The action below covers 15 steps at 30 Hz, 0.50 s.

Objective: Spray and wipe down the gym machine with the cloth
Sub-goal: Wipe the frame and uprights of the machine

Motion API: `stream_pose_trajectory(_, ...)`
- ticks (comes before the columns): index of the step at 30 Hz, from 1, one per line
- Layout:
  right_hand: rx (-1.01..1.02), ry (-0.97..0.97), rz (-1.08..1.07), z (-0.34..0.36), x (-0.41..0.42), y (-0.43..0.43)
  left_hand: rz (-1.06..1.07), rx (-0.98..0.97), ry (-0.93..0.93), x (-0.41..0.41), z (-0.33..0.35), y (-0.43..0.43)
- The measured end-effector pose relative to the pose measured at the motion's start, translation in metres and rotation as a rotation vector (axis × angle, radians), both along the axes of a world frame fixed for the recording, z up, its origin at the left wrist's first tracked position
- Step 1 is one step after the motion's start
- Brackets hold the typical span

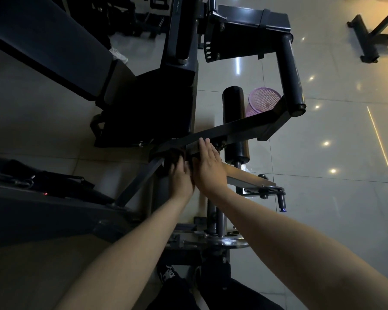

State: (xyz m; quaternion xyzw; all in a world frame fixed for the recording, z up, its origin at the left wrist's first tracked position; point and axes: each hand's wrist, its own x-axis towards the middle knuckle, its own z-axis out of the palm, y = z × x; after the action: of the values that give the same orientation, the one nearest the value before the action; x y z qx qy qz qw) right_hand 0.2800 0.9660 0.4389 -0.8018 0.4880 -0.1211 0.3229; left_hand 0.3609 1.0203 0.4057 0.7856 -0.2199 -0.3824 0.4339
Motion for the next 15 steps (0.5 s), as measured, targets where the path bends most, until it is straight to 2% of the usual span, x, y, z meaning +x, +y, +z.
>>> stream_pose_trajectory(4,0.022,-0.113,-0.019,-0.001,-0.007,0.000,-0.180,-0.108,-0.121,-0.002,0.004,0.006)
stream_pose_trajectory(6,0.019,-0.118,-0.008,-0.006,-0.009,-0.002,-0.293,-0.076,-0.227,0.009,-0.007,0.007)
stream_pose_trajectory(12,0.019,-0.095,0.002,-0.015,-0.008,-0.001,-0.111,0.113,-0.065,0.023,-0.019,0.006)
stream_pose_trajectory(15,0.030,-0.093,0.001,-0.013,-0.009,-0.002,-0.093,0.123,-0.052,0.019,-0.006,0.002)
